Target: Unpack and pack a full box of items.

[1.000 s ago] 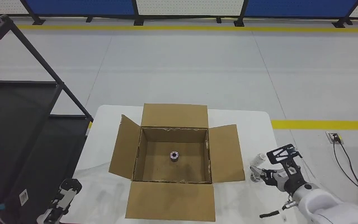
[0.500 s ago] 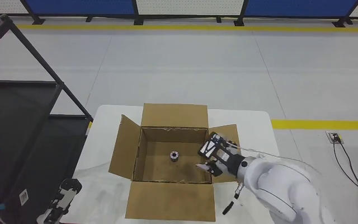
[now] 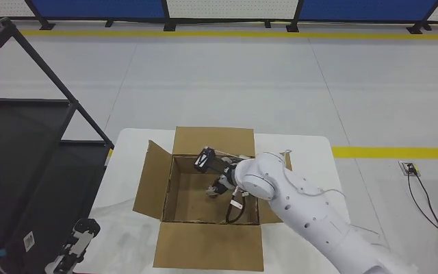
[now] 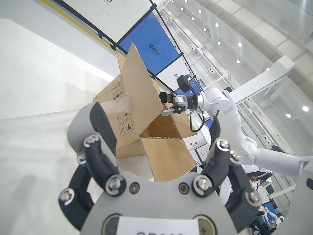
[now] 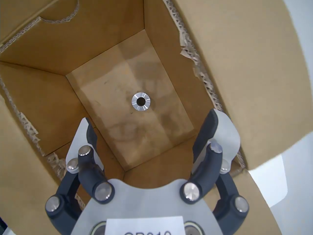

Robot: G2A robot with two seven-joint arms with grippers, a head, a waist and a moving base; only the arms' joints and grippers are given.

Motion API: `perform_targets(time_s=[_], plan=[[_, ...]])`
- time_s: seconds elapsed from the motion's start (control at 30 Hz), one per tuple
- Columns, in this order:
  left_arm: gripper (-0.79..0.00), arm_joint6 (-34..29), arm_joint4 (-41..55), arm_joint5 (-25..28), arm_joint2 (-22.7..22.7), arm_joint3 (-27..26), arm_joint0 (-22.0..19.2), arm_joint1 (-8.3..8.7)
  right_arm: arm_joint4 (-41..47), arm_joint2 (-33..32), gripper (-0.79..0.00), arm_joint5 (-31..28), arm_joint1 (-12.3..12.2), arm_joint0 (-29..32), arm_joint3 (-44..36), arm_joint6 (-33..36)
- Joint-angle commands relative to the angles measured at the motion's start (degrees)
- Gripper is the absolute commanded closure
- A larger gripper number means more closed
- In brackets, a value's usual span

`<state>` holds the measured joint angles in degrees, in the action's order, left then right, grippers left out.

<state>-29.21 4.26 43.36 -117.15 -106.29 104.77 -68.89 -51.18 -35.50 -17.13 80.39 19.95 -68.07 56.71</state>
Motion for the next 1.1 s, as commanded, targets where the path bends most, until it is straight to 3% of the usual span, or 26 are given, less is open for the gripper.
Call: perform_targets(time_s=[0.0, 0.23, 0.7, 0.77, 0.83, 0.9, 1.07], plan=[[-0.785, 0.00, 0.00, 0.00, 0.00, 0.00, 0.00, 0.00, 0.88, 2.33, -0.785, -0.47, 1.52, -1.05, 4.62, -1.79], [-0.785, 0.00, 0.00, 0.00, 0.00, 0.00, 0.00, 0.00, 2.65, 6.83, -0.785, 0.17, 6.02, -3.18, 15.82, -6.41], [-0.785, 0.00, 0.00, 0.00, 0.00, 0.00, 0.00, 0.00, 2.42, 10.98, -0.785, 1.03, 12.75, -4.99, 29.76, -10.45], [-0.785, 0.00, 0.00, 0.00, 0.00, 0.00, 0.00, 0.00, 2.50, 11.10, -0.727, 0.67, 13.46, -5.18, 31.31, -11.03], [-0.785, 0.00, 0.00, 0.00, 0.00, 0.00, 0.00, 0.00, 2.76, 11.16, -0.517, 0.13, 14.13, -5.35, 32.83, -11.24], [-0.785, 0.00, 0.00, 0.00, 0.00, 0.00, 0.00, 0.00, 3.91, 10.86, -0.391, -1.30, 14.75, -5.60, 34.45, -11.31], [-0.785, 0.00, 0.00, 0.00, 0.00, 0.00, 0.00, 0.00, 4.30, 10.82, -0.185, -2.97, 16.17, -6.29, 37.99, -12.05]])
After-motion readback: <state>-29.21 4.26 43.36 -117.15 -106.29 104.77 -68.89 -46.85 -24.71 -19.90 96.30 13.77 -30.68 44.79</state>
